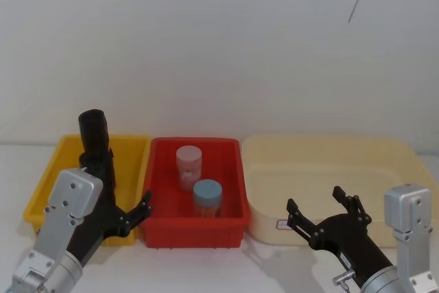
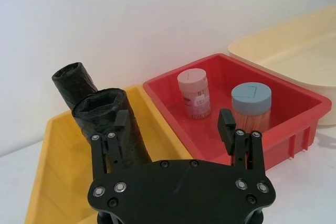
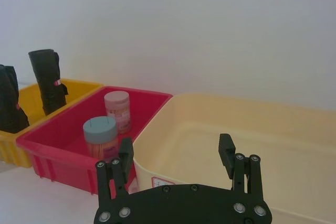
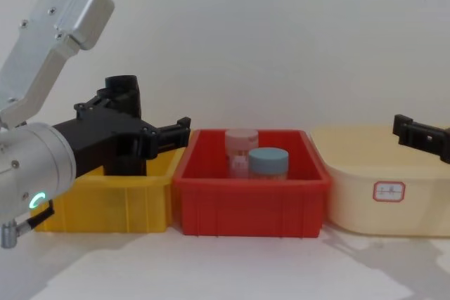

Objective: Pick up the garbage bag with the one hand and transfer it to the other hand.

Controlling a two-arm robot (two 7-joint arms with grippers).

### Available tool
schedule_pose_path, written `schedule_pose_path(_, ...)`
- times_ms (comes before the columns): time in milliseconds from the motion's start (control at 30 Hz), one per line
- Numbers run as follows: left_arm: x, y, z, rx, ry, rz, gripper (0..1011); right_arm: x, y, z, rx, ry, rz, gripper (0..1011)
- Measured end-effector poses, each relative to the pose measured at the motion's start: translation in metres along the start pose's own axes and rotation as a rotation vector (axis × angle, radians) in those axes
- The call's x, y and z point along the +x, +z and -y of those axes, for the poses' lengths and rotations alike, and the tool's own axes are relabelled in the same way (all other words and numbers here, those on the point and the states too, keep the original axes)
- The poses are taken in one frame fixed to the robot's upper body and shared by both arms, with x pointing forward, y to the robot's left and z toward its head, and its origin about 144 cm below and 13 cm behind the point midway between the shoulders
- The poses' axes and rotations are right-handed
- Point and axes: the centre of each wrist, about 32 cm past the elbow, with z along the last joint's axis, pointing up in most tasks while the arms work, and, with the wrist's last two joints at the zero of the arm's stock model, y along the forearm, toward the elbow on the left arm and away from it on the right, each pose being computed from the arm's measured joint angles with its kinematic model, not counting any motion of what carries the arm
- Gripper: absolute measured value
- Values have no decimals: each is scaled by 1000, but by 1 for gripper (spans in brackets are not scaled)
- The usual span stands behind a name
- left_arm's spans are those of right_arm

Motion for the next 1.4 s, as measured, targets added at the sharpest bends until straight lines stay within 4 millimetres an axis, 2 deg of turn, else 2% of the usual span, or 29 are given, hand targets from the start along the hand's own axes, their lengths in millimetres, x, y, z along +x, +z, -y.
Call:
schedule_pose_path(933, 0, 0, -1, -12, 6, 5, 1001, 0, 0, 0, 0, 0, 0, 1000)
schedule_pose_path(1400, 2, -6, -19, -38, 52, 29, 1002, 0, 0, 0, 0, 0, 0, 1000)
